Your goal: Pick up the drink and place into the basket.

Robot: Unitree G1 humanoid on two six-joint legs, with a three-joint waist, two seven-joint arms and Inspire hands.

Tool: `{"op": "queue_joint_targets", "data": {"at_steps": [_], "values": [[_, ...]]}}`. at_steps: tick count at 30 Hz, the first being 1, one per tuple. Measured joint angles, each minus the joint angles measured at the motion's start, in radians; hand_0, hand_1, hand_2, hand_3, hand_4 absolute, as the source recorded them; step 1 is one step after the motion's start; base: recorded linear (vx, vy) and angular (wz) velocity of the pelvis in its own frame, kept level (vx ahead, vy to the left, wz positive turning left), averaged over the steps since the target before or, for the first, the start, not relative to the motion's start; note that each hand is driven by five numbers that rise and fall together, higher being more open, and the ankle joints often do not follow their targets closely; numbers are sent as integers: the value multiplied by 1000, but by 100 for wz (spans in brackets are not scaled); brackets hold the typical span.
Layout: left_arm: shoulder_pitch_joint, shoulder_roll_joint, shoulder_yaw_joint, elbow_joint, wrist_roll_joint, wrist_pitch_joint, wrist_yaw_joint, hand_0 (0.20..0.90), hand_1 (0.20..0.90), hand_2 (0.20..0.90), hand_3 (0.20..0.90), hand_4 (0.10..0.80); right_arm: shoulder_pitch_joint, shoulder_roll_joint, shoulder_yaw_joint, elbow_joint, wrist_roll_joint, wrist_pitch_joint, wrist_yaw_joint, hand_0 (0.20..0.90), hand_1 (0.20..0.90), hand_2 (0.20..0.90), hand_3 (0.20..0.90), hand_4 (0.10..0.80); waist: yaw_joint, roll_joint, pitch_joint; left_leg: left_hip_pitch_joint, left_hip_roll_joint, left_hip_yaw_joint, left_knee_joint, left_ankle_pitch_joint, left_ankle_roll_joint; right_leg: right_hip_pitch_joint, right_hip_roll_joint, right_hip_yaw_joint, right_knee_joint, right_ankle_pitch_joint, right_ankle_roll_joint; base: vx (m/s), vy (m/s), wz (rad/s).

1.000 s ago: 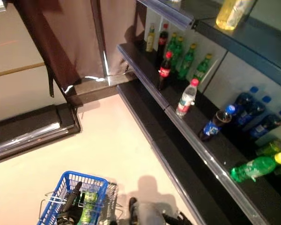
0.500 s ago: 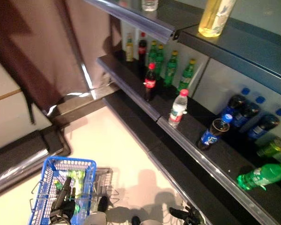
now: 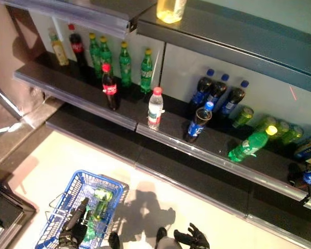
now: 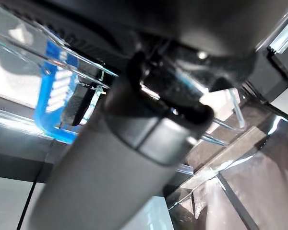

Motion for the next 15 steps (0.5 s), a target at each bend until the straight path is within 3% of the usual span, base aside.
{"op": "queue_joint_targets", "data": {"at_steps": [3,4,5,6,8,9,10,12,13,14,15], "values": [[-25,-5,-3,2,-12,0,2,300,300,300,200,100,-2,-19,16,2,-41,1,1,900,900,900,900,800,-2,19,-4,-21,38,-19,81,-15,-19,12,49,28,4,-14,-33,157,-292,-31],[-55,-3,18,20,-22,-1,6,300,300,300,200,100,-16,-16,29,5,-64,6,4,900,900,900,900,800,-2,-2,-6,-68,46,-34,176,-16,-35,-1,34,28,18,-31,-51,175,-312,-12],[-58,2,30,37,-20,-4,10,300,300,300,200,100,-26,-18,50,6,-93,11,8,900,900,900,900,800,1,-21,-17,-96,50,-46,241,9,-64,1,46,31,22,-34,-64,154,-258,-12],[-60,4,33,45,-19,-7,10,300,300,300,200,100,-32,-18,58,4,-104,11,11,900,900,900,900,800,-1,-29,-19,-116,55,-65,286,14,-73,2,48,39,25,-39,-72,94,-136,-26],[-60,34,44,54,-18,-7,12,300,300,300,200,100,-44,-22,86,2,-134,15,22,900,900,900,900,800,7,-48,-22,-169,66,-146,421,62,-105,37,53,50,13,-38,-114,183,-105,-15],[-67,38,72,54,-30,-9,12,300,300,300,200,100,-46,-30,105,6,-143,21,23,900,900,900,900,800,16,-55,-14,-248,65,-205,562,92,-97,53,67,55,5,-53,-147,333,16,-3],[-84,37,74,48,-44,-14,11,300,300,300,200,100,-54,-44,127,25,-146,27,26,900,900,900,900,800,44,-59,-8,-298,23,-242,623,54,-81,57,78,97,4,-61,-156,365,145,-14],[-77,18,75,39,-69,-15,4,300,300,300,200,100,-58,-63,129,55,-148,33,36,900,900,900,900,800,69,-54,-7,-278,-6,-210,467,40,-61,70,92,122,-10,-51,-152,296,222,-40],[-64,13,74,39,-78,-15,3,300,300,300,200,100,-56,-70,128,56,-149,33,38,900,900,900,900,800,67,-49,-9,-273,-2,-200,404,43,-59,74,104,121,-22,-47,-158,182,139,-23],[-47,-4,74,47,-95,-14,0,300,300,300,200,100,-55,-86,125,57,-154,33,39,900,900,900,900,800,58,-17,-8,-259,25,-193,226,53,-70,103,147,118,-57,-37,-166,222,147,-6],[-46,-8,74,56,-95,-14,0,300,300,300,200,100,-55,-88,124,59,-158,33,39,900,900,900,900,800,59,-13,-6,-253,40,-193,168,65,-81,107,161,118,-63,-34,-172,240,152,-4]]}}
